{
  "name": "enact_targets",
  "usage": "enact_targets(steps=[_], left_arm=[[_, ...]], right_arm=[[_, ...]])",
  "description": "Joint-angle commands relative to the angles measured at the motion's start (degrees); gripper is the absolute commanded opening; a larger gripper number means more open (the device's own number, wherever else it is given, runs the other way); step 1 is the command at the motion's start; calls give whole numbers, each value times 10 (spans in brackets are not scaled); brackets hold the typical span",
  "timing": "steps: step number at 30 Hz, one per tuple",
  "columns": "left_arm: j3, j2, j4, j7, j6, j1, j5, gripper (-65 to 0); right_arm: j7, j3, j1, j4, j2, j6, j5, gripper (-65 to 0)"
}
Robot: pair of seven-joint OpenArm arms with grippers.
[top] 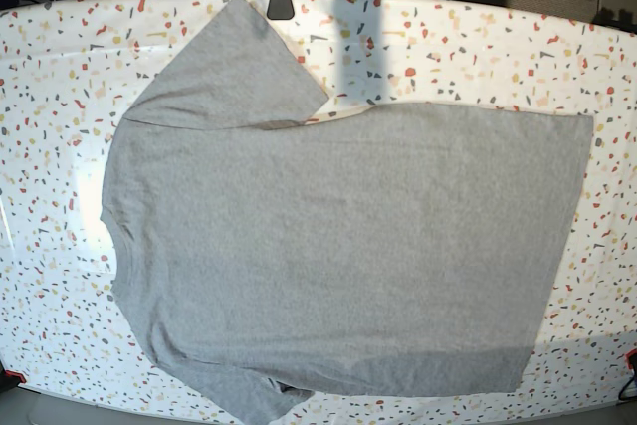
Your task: Fold the T-shirt properly
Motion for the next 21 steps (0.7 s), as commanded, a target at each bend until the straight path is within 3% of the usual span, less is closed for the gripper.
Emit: enact_targets(steps=[1,8,11,14,21], left_arm=[[-1,1,12,-13,-2,14,6,-456],[-1,13,140,-21,-5,97,8,-456],[-1,24,210,-18,-51,138,24,-456],[-1,38,283,-14,-82,180,46,-456],[45,45,438,-2,-90,271,46,-456]], right_arm=[[6,0,-10,5,3,-24,3,-518],[37,0,-87,114,44,-35,3,-519],[17,0,-133,197,74,-35,6,-519],[0,0,-189,298,110,-35,12,-520],[-19,1,-324,562,220,-35,89,-557]])
